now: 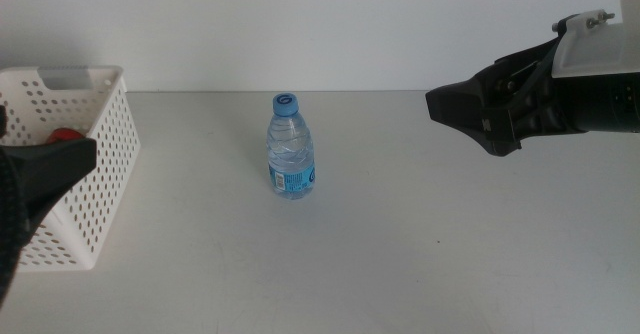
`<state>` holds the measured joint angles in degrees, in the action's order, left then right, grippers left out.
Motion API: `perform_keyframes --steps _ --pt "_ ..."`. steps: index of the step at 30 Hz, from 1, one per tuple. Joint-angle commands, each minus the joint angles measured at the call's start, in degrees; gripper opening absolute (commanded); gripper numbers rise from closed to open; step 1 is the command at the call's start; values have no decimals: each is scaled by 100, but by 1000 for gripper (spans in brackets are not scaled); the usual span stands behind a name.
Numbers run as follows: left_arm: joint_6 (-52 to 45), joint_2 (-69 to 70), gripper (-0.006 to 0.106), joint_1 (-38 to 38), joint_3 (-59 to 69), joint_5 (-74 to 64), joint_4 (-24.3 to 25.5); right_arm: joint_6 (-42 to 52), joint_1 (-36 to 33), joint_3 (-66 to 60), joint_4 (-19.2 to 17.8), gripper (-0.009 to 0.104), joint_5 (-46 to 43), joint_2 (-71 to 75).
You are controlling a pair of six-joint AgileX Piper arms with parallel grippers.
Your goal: Use arms to grab the bottles and put them into the dustbin to the left of the table.
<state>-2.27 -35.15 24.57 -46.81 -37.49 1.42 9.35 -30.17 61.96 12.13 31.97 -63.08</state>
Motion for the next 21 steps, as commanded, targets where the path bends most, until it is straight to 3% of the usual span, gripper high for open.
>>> perform_keyframes --steps 1,11,21 --pt "110 -31 84 -6 -129 783 -23 69 -14 216 -7 75 -387 114" --pt "117 -31 84 -6 -129 1746 -29 69 -14 216 -7 75 -387 114" --pt "118 -1022 84 -6 283 4011 -71 69 -14 216 -7 75 -387 114"
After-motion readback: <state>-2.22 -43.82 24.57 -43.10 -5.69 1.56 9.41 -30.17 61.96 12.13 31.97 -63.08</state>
